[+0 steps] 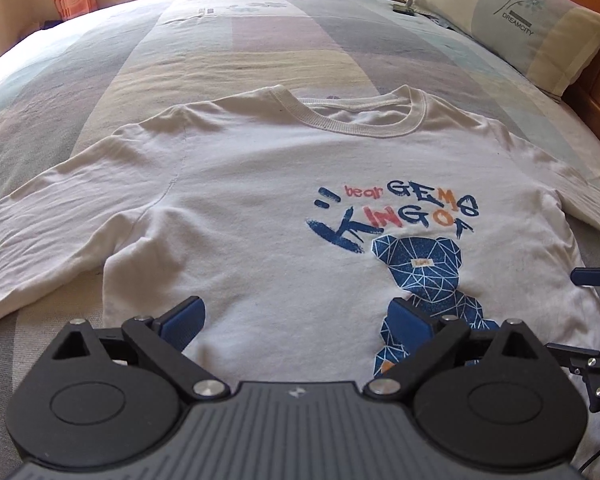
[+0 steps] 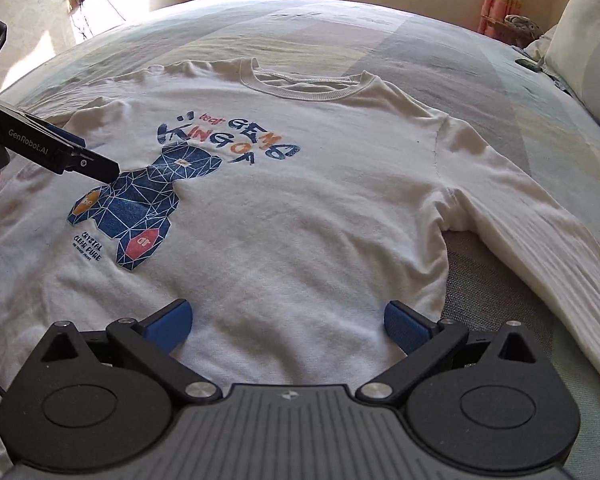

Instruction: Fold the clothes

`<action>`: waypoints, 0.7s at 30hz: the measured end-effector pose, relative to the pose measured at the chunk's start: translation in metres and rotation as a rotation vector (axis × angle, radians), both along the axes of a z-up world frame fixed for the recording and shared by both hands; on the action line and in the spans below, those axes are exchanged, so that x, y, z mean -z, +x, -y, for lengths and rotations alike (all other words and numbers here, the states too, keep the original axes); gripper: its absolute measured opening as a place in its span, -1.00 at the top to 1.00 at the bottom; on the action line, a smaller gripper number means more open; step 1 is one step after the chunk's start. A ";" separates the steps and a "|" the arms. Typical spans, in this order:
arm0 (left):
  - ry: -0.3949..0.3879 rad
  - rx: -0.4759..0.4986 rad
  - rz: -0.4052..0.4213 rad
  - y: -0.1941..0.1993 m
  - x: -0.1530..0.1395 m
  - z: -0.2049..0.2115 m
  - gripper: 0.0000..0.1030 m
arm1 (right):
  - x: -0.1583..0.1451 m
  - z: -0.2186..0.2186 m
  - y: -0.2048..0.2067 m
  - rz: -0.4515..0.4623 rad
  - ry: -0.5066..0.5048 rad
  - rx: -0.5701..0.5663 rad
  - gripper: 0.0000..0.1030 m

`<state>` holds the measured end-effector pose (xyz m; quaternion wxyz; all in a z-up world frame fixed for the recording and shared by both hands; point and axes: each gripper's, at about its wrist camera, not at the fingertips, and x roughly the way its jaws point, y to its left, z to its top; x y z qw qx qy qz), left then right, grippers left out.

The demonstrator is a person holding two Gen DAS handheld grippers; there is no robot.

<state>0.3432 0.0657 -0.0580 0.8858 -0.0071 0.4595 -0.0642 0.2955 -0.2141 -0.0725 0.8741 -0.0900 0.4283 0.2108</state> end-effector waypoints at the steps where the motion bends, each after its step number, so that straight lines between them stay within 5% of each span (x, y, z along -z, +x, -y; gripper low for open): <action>1: -0.001 -0.001 0.013 0.003 -0.002 0.000 -0.90 | 0.000 -0.003 0.002 -0.001 -0.009 0.016 -1.00; 5: -0.020 -0.023 0.029 0.019 0.002 -0.009 -0.90 | -0.001 -0.007 0.004 -0.003 -0.011 0.056 -1.00; 8: -0.009 -0.139 -0.038 0.030 0.015 -0.027 -0.86 | -0.001 -0.006 0.003 0.000 -0.010 0.057 -1.00; 11: -0.098 -0.144 -0.022 0.028 0.000 -0.035 -0.87 | -0.001 -0.007 0.001 0.002 -0.015 0.060 -1.00; 17: -0.216 -0.010 0.026 0.052 -0.037 -0.018 -0.89 | 0.000 -0.007 -0.002 0.016 -0.008 0.071 -1.00; 21: -0.282 0.018 -0.042 0.099 -0.034 0.001 -0.89 | -0.001 -0.007 0.000 0.003 -0.012 0.073 -1.00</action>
